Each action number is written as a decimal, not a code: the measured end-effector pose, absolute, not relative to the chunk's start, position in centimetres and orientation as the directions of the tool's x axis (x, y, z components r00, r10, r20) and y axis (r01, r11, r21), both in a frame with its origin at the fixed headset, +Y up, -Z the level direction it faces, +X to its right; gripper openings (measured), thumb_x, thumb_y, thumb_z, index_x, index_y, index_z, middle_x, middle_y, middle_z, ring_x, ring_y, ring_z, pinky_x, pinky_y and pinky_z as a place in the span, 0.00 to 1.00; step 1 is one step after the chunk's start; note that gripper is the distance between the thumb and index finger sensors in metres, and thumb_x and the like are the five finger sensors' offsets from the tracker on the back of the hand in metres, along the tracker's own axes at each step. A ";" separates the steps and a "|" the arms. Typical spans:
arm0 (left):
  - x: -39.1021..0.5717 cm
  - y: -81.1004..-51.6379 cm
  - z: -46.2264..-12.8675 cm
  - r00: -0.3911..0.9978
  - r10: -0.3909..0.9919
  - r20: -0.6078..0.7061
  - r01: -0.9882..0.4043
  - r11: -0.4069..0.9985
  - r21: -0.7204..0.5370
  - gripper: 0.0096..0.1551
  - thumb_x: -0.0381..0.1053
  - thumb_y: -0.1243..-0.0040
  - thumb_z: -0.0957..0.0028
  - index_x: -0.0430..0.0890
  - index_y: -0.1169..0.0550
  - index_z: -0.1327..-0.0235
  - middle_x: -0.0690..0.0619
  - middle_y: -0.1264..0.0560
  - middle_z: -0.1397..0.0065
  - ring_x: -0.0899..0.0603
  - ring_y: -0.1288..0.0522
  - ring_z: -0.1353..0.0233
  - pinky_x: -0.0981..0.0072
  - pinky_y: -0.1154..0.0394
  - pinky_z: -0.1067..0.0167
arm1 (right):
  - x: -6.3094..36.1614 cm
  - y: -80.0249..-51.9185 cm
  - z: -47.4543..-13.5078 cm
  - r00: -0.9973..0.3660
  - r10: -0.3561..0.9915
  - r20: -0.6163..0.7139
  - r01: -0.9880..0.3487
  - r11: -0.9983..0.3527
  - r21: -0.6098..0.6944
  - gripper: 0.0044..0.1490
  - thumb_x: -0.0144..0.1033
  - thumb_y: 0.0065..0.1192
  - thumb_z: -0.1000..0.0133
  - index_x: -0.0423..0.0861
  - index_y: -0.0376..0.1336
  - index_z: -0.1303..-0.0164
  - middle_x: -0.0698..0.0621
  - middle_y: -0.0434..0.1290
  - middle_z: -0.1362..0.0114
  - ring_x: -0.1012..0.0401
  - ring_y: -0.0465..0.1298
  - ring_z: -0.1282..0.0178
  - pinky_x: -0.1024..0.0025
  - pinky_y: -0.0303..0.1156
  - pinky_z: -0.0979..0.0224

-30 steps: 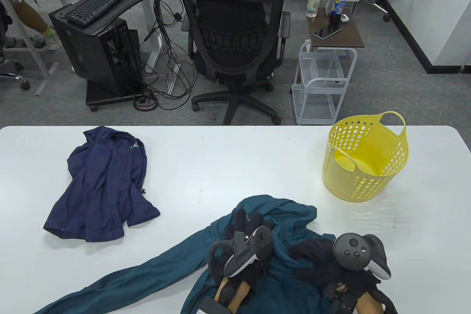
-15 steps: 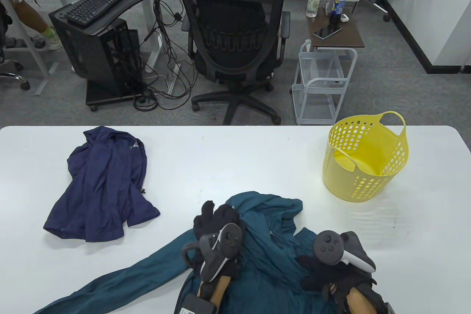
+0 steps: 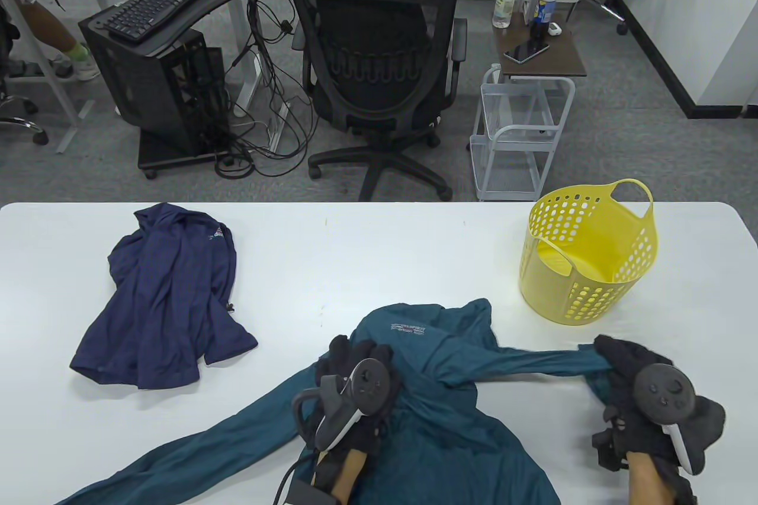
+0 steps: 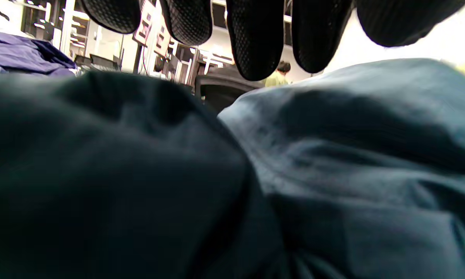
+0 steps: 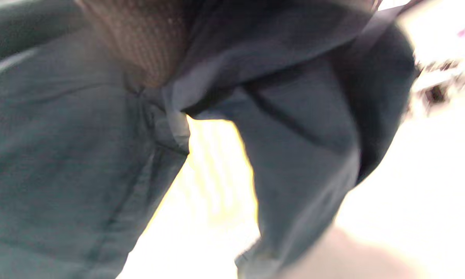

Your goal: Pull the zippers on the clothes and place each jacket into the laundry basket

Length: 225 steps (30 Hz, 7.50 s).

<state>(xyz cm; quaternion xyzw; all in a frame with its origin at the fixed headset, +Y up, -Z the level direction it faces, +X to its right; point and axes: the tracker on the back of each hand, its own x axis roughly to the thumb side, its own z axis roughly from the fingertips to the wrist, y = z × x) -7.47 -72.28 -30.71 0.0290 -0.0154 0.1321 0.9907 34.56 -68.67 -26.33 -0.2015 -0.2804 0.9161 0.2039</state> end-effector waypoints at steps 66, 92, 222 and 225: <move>-2.2 -76.7 -29.2 0.965 0.057 0.257 0.044 0.927 -0.372 0.36 0.70 0.50 0.57 0.72 0.35 0.30 0.63 0.46 0.13 0.36 0.51 0.17 0.31 0.50 0.28 | 16.0 -75.8 -39.7 -0.930 0.240 -0.278 -0.334 -0.868 0.367 0.50 0.57 0.60 0.44 0.55 0.43 0.16 0.49 0.42 0.09 0.38 0.44 0.15 0.34 0.46 0.21; -8.4 -71.7 -28.5 0.855 0.516 0.061 -0.518 0.855 0.029 0.39 0.71 0.49 0.58 0.70 0.39 0.28 0.66 0.30 0.20 0.40 0.30 0.23 0.33 0.39 0.31 | 16.4 -68.2 -34.5 -0.813 0.580 0.041 -0.577 -0.814 0.069 0.22 0.36 0.71 0.47 0.59 0.73 0.41 0.54 0.79 0.37 0.57 0.82 0.48 0.55 0.76 0.40; -9.3 -74.5 -31.1 0.989 0.128 0.076 -0.095 0.936 -0.338 0.31 0.64 0.44 0.54 0.76 0.32 0.33 0.65 0.33 0.17 0.41 0.37 0.18 0.29 0.45 0.28 | 17.8 -75.0 -29.8 -0.939 0.341 -0.038 -0.321 -0.834 0.448 0.38 0.56 0.62 0.42 0.52 0.63 0.23 0.47 0.66 0.18 0.43 0.71 0.29 0.48 0.70 0.34; -8.9 -76.3 -32.1 0.994 0.093 0.057 -0.062 0.910 -0.411 0.33 0.66 0.46 0.55 0.79 0.36 0.32 0.66 0.39 0.14 0.41 0.43 0.16 0.30 0.48 0.27 | 19.0 -75.9 -30.9 -0.960 0.260 -0.100 -0.278 -0.883 0.379 0.40 0.56 0.62 0.43 0.53 0.59 0.20 0.49 0.61 0.15 0.42 0.65 0.24 0.46 0.66 0.30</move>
